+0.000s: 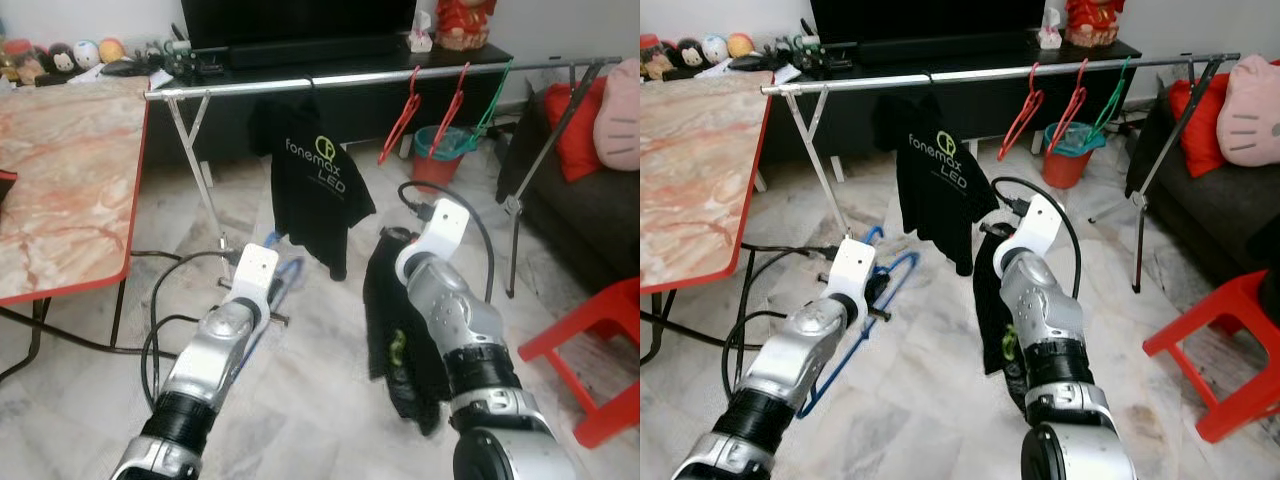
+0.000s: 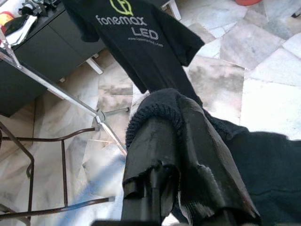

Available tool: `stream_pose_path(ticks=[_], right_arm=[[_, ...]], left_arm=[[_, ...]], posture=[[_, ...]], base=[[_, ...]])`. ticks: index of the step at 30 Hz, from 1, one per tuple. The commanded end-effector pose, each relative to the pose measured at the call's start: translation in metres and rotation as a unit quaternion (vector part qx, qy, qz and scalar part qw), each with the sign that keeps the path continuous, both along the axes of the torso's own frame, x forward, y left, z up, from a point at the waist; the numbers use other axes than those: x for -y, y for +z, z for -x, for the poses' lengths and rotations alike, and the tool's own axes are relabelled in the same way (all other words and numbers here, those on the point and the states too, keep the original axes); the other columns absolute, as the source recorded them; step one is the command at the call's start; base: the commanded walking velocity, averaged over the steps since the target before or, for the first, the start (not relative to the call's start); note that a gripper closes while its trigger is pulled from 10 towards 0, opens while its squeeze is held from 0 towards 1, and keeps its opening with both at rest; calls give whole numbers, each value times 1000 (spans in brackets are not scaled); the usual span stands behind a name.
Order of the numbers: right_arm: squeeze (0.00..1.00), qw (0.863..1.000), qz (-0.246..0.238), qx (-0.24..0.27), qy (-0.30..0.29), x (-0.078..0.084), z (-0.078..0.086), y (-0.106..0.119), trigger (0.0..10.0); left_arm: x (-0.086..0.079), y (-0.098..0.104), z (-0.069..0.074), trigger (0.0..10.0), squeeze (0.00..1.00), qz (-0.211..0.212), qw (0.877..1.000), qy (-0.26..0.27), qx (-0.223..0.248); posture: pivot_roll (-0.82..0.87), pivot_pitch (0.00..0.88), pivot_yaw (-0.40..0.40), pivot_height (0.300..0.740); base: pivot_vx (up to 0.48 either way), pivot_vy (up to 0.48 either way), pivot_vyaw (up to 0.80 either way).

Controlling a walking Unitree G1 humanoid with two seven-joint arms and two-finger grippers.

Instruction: Hang hanger

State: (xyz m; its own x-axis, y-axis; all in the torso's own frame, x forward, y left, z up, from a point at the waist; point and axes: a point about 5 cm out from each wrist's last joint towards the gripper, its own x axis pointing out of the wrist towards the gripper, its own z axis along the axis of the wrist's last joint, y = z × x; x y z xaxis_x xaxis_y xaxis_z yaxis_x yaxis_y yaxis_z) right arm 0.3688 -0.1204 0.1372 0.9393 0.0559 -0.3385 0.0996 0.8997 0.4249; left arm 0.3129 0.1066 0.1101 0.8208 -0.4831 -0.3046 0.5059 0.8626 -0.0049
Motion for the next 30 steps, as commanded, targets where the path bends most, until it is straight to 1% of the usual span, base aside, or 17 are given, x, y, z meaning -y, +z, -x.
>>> stream_pose_path(ticks=[1, 3, 4, 7, 8, 10, 11, 13, 14, 17, 21, 23, 25, 26, 28, 29, 30], right_arm=[[0, 1000, 1, 18, 2, -3, -2, 10, 10000], [0, 1000, -1, 19, 2, -4, -2, 11, 10000], [0, 1000, -3, 19, 0, -5, -3, 11, 10000], [0, 1000, -5, 18, -2, -5, -4, 11, 10000], [0, 1000, -5, 18, -2, -5, -6, 12, 10000], [0, 1000, -6, 20, -3, -7, -7, 13, 10000], [0, 1000, -8, 22, -4, -9, -9, 16, 10000], [0, 1000, -14, 28, -7, -12, -11, 20, 10000], [0, 999, -23, 33, -12, -17, -13, 24, 10000], [0, 999, -32, 36, -16, -22, -15, 27, 10000], [0, 998, -51, 38, -14, -35, -18, 32, 10000], [0, 997, -67, 36, -11, -41, -19, 33, 10000], [0, 995, -87, 35, -17, -45, -20, 36, 10000], [0, 993, -108, 31, -23, -49, -20, 38, 10000], [0, 992, -121, 29, -25, -52, -20, 40, 10000], [0, 990, -133, 27, -25, -56, -20, 41, 10000], [0, 990, -133, 27, -25, -56, -20, 41, 10000]], left_arm=[[-1, 5, 6, 10000, 0, 18, 999, -36, -7], [-6, 7, 10, 10000, 0, 38, 998, -53, -14], [-10, 11, 15, 10000, 0, 51, 996, -76, -13], [-12, 14, 22, 10000, 0, 56, 991, -117, -11], [-11, 14, 31, 10000, 0, 42, 985, -166, -11], [-9, 14, 40, 10000, 0, 32, 977, -209, -13], [-6, 16, 45, 10000, 0, 43, 971, -232, -18], [0, 18, 51, 10000, 0, 63, 966, -252, -23], [6, 20, 54, 10000, 0, 74, 961, -264, -25], [11, 20, 54, 10000, 0, 78, 960, -268, -25], [20, 18, 51, 10000, 0, 80, 961, -262, -23], [26, 21, 50, 10000, 0, 79, 963, -257, -8], [27, 23, 42, 10000, 0, 85, 972, -220, -5], [27, 24, 35, 10000, 0, 82, 980, -181, 0], [27, 24, 30, 10000, 0, 81, 984, -157, 1], [30, 28, 29, 10000, 0, 90, 985, -150, 7], [30, 28, 29, 10000, 0, 90, 985, -150, 7]], posture=[[-1, 0, -12, 740], [-1, 0, -12, 740], [6, 0, -12, 740], [8, 0, -15, 740], [10, 0, -16, 740], [11, 0, -18, 740], [9, 0, -19, 740], [9, 0, -19, 740], [8, 0, -19, 740], [8, 0, -19, 740], [8, 0, -24, 740], [12, 0, -25, 740], [12, 0, -25, 740], [12, 0, -25, 740], [12, 0, -25, 740], [9, 0, -25, 740], [9, 0, -25, 740]], base=[[0, 0, 0], [0, 0, 0], [0, 0, 0], [0, 0, 0], [0, 0, 0], [0, 0, 0], [0, 0, 0], [0, 0, 0], [0, 0, 0], [0, 0, 0], [0, 0, 0], [0, 0, 0], [0, 0, 0], [0, 0, 0], [0, 0, 0], [0, 0, 0], [0, 0, 0]])
